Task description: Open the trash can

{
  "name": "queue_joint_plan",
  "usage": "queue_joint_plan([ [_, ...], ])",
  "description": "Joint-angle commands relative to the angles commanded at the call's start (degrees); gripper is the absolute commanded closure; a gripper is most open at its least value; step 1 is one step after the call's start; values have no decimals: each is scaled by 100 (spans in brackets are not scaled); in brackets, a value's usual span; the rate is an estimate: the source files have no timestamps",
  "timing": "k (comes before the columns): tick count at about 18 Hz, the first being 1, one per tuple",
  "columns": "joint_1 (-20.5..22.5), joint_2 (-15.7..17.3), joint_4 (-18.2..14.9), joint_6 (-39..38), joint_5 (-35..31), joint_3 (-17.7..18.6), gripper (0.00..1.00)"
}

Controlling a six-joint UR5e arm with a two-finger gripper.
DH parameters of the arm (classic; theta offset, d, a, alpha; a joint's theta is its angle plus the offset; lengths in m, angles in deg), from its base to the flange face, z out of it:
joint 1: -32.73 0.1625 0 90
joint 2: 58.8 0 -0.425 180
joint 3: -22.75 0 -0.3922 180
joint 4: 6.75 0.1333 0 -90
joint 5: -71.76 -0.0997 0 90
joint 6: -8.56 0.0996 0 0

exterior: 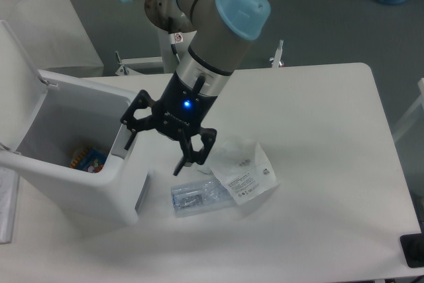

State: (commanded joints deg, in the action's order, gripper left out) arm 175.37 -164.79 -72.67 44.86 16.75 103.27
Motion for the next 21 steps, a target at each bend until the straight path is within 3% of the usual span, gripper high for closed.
queue_joint_plan([
  [3, 194, -299, 26, 61, -298, -291, 0],
  [11, 608, -879, 193, 1151, -1458, -423, 0],
  [15, 608, -1423, 88, 2475, -2231, -765, 0],
  [19, 590, -1495, 79, 3531, -2627, -801, 0],
  [21, 538, -1512, 36, 3682, -2944, -784, 0],
])
